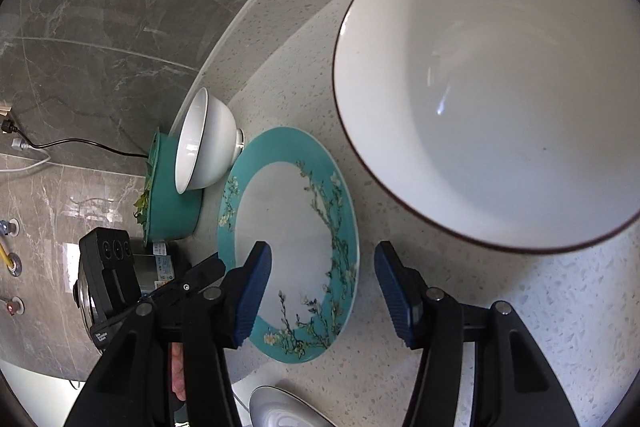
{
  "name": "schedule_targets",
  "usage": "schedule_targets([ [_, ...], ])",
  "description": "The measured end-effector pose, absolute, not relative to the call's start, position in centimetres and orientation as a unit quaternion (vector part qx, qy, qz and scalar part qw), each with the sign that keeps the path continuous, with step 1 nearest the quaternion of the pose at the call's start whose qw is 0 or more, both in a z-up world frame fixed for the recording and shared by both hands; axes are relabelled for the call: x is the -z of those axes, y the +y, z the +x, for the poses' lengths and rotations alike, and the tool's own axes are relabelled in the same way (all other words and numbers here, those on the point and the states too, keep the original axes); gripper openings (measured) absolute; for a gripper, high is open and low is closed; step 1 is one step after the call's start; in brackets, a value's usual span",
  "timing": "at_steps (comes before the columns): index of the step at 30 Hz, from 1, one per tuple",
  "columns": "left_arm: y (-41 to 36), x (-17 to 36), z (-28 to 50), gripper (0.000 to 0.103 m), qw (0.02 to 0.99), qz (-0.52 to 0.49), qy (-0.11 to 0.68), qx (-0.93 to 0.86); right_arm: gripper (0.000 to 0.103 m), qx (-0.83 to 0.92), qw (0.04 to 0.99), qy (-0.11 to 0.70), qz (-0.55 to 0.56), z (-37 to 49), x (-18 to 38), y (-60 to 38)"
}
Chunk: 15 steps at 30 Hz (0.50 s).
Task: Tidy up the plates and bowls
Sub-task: 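Close both grippers on the rim of the teal floral plate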
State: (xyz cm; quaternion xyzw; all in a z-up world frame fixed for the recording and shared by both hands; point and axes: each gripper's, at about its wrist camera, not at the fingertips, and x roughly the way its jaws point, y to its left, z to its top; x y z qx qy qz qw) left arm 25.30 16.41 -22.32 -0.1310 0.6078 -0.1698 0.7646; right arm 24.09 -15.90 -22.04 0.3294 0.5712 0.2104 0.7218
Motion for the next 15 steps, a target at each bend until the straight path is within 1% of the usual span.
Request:
schedule_targets([
  [1,16.38,22.33,25.35,0.071,0.765,-0.129,0.608,0.171,0.057,-0.213,0.721,0.572,0.330,24.14,22.03,-15.79],
  [3,16.61,22.30,25.18,0.061,0.764,-0.128,0.608,0.175,0.056,-0.215,0.719,0.571,0.332,24.23,22.09,-15.68],
  [4,16.54,22.32,25.29,0.058,0.763,-0.128,0.609,0.176,0.054,-0.218,0.717,0.573,0.331,24.30,22.15,-15.60],
  [6,16.49,22.35,25.34,0.046,0.763,-0.121,0.610,0.177,0.050,-0.220,0.715,0.576,0.329,24.49,22.28,-15.35],
  [7,16.39,22.32,25.31,0.043,0.766,-0.112,0.609,0.173,0.047,-0.220,0.714,0.579,0.327,24.55,22.29,-15.26],
  [9,16.38,22.33,25.32,0.041,0.767,-0.108,0.609,0.170,0.046,-0.221,0.712,0.583,0.323,24.59,22.28,-15.16],
  [10,16.44,22.33,25.30,0.041,0.767,-0.109,0.609,0.169,0.043,-0.220,0.712,0.584,0.321,24.59,22.25,-15.23],
  [11,16.42,22.34,25.31,0.040,0.768,-0.108,0.609,0.167,0.038,-0.218,0.713,0.587,0.317,24.64,22.25,-15.21],
  [12,16.34,22.38,25.36,0.038,0.768,-0.107,0.609,0.165,0.035,-0.214,0.713,0.590,0.312,24.64,22.21,-15.22],
  [13,16.37,22.39,25.34,0.035,0.770,-0.103,0.609,0.162,0.029,-0.211,0.714,0.593,0.307,24.58,22.19,-15.37],
  [14,16.68,22.32,25.22,0.027,0.772,-0.097,0.608,0.155,0.023,-0.206,0.715,0.597,0.300,24.60,22.17,-15.36],
  [15,16.99,22.30,25.10,0.021,0.775,-0.088,0.608,0.147,0.020,-0.202,0.717,0.600,0.290,24.62,22.12,-15.33],
])
